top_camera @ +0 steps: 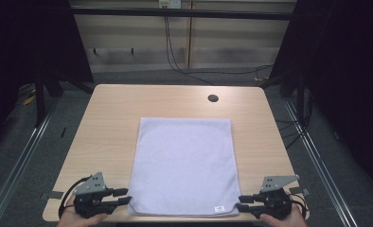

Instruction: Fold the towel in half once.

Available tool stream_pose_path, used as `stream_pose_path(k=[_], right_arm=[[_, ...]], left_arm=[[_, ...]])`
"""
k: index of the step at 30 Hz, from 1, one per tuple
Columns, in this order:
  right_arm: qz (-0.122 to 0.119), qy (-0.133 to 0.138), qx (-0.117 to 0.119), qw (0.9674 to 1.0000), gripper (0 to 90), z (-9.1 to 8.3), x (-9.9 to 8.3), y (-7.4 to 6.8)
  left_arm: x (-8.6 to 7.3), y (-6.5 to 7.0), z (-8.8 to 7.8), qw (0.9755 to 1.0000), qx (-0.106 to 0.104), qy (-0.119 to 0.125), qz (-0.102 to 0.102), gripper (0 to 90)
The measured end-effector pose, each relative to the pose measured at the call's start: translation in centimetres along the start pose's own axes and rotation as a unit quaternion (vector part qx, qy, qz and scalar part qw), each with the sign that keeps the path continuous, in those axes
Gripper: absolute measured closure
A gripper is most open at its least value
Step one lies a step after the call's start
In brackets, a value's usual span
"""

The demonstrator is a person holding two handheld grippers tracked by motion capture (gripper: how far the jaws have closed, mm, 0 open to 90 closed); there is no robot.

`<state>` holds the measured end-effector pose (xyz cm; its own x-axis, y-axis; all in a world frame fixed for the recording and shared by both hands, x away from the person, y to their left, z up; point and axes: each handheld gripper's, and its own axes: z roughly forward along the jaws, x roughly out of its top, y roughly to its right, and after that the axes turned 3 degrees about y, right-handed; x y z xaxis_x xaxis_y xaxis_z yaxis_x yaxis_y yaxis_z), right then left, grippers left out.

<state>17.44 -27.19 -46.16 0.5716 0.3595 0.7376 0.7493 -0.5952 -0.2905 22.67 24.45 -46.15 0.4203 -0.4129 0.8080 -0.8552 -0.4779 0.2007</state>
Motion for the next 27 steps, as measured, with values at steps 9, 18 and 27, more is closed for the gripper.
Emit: stream_pose_path(k=[9,18,27], right_arm=[[0.008,0.037,-0.064,0.9972,65.6,4.0,5.4,5.1],[0.002,-0.002,-0.096,0.9954,57.9,9.3,8.5,8.1],[0.028,0.005,-0.118,0.9927,56.1,12.0,10.8,11.4]], left_arm=[[3.4,-5.2,4.0,0.9968,0.054,0.003,-0.059,53.7],[5.9,-8.6,8.5,0.9951,0.074,-0.022,-0.062,54.6],[6.8,-11.2,11.2,0.9917,0.105,-0.035,-0.066,57.6]])
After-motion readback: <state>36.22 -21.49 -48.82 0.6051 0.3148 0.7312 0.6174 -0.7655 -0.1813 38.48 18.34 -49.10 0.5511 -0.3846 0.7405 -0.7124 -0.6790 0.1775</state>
